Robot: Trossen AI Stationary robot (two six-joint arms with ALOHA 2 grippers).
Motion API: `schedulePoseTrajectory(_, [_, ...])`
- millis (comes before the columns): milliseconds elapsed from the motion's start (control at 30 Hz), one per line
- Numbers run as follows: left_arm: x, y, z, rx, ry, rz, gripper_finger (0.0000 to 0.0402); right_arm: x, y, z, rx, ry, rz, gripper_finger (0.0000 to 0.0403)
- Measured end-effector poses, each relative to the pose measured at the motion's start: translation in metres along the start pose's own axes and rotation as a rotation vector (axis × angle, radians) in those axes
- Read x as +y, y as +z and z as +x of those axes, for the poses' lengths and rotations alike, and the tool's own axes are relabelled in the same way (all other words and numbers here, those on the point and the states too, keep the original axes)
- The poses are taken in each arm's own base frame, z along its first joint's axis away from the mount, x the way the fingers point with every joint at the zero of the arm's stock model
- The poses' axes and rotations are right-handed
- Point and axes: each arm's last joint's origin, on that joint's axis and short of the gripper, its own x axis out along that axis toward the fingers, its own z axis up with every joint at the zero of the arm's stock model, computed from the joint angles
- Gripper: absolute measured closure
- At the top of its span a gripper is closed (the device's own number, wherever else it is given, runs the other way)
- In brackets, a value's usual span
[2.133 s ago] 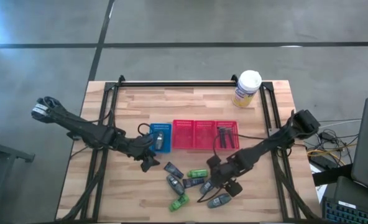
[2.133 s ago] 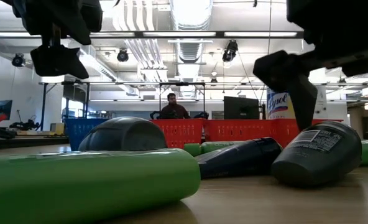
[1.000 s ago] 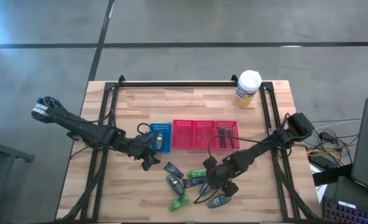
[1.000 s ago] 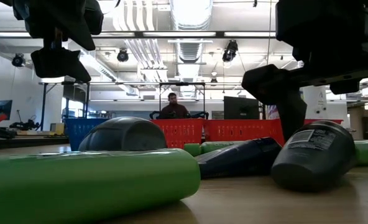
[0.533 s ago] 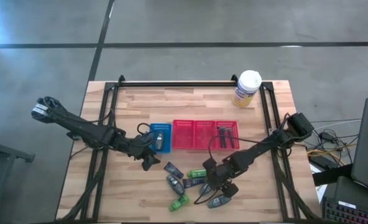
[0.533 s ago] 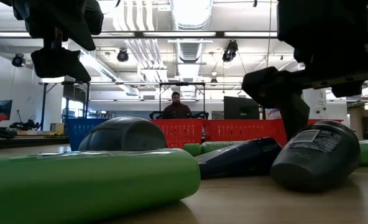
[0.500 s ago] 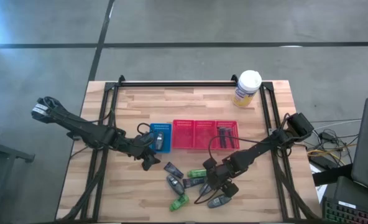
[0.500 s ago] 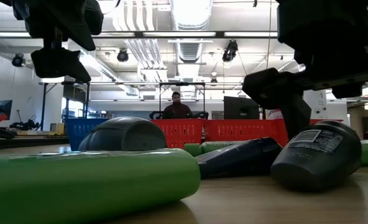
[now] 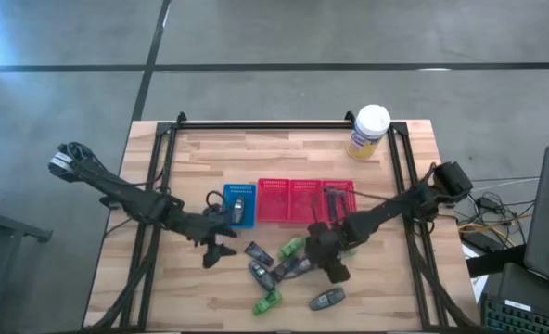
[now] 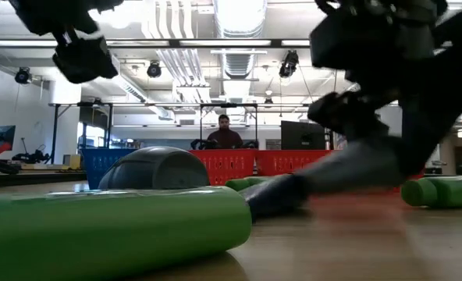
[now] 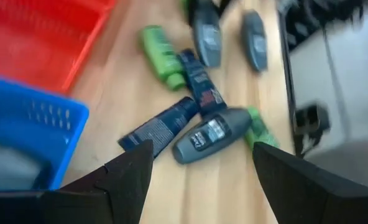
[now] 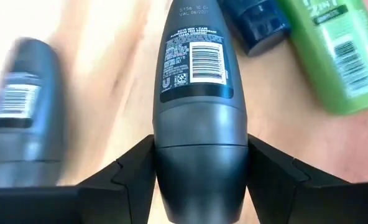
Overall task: Pick & Place Travel size toiletries
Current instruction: Put the gray deodorant into the blue bin
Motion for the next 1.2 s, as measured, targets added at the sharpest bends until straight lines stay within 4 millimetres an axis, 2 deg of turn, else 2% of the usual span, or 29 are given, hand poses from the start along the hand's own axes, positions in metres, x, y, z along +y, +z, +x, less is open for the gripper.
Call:
schedulePoseTrajectory(200, [-0.004, 0.000, -0.001, -0.050, 0.043, 0.365, 0.0123, -0.027, 0.005, -0.045, -0.085, 0.125, 0.186, 0.0209])
schedulePoseTrajectory(300, [-0.006, 0.008, -0.002, -0.130, 0.098, 0.518, 0.0123, -0.044, 0.008, -0.068, -0.145, 0.213, 0.338, 0.0209])
schedulePoseTrajectory(400, [-0.011, 0.021, -0.004, -0.209, 0.223, 0.668, 0.0123, -0.058, 0.015, -0.087, -0.214, 0.291, 0.470, 0.0209])
schedulePoseTrajectory(500, [-0.015, 0.034, -0.001, -0.223, 0.345, 0.812, 0.0124, -0.069, 0.027, -0.104, -0.307, 0.328, 0.506, 0.0209])
schedulePoseTrajectory(667, [-0.027, 0.047, 0.015, -0.187, 0.393, 1.065, 0.0125, -0.078, 0.045, -0.128, -0.391, 0.339, 0.508, 0.0200])
schedulePoseTrajectory(800, [-0.035, 0.062, 0.025, -0.231, 0.460, 1.060, 0.0125, -0.082, 0.053, -0.138, -0.421, 0.340, 0.504, 0.0203])
schedulePoseTrajectory(1200, [-0.052, 0.093, 0.037, -0.267, 0.519, 1.056, 0.0125, -0.081, 0.055, -0.139, -0.420, 0.333, 0.499, 0.0198])
